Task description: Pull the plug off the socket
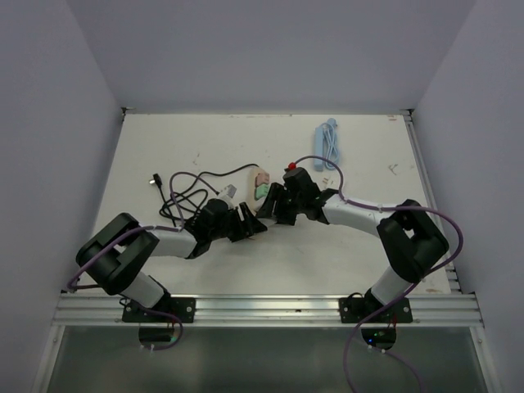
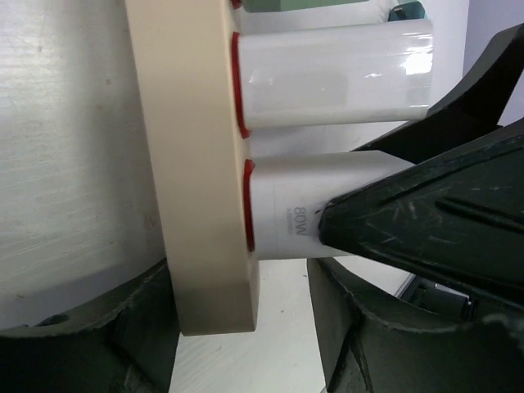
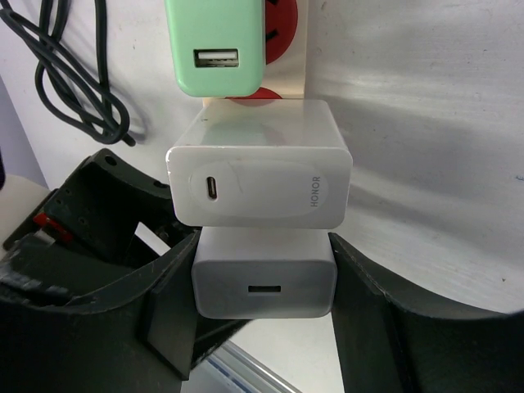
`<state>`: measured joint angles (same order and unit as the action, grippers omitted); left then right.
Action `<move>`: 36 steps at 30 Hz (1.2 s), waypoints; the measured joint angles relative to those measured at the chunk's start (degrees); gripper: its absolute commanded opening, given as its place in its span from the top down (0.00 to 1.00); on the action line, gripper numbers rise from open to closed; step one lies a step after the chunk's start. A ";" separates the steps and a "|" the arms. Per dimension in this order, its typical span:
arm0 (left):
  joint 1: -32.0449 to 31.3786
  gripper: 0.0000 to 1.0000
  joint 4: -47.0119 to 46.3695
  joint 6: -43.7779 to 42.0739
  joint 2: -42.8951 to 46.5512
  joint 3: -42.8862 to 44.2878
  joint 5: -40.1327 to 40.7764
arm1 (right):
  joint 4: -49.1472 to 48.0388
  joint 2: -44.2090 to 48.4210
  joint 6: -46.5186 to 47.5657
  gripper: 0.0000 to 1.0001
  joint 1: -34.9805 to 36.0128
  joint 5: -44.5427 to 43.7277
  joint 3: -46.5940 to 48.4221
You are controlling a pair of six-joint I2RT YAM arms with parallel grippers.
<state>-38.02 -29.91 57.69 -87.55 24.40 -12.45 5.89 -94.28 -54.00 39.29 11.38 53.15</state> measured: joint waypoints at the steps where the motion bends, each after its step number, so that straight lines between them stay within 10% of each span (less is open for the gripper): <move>1: 0.00 0.43 -0.61 -0.35 -0.31 -0.17 0.02 | -0.26 0.00 -0.04 1.00 -0.15 0.33 -0.15; 8: 0.02 0.59 -1.84 -1.64 -1.01 -1.44 0.17 | -1.53 0.17 0.09 1.00 -1.22 2.10 -1.11; 15: 0.15 1.00 -2.05 -1.20 -1.14 -1.70 0.24 | -1.16 0.17 0.24 1.00 -1.77 3.19 -1.11; 36: -1.25 1.00 9.90 3.30 3.10 0.83 4.31 | 0.50 1.40 0.44 1.00 -1.86 4.83 -1.07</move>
<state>-39.27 -20.01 60.99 -84.44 25.23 -8.14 6.39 -92.88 -53.56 37.43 16.21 52.07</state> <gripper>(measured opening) 0.375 0.593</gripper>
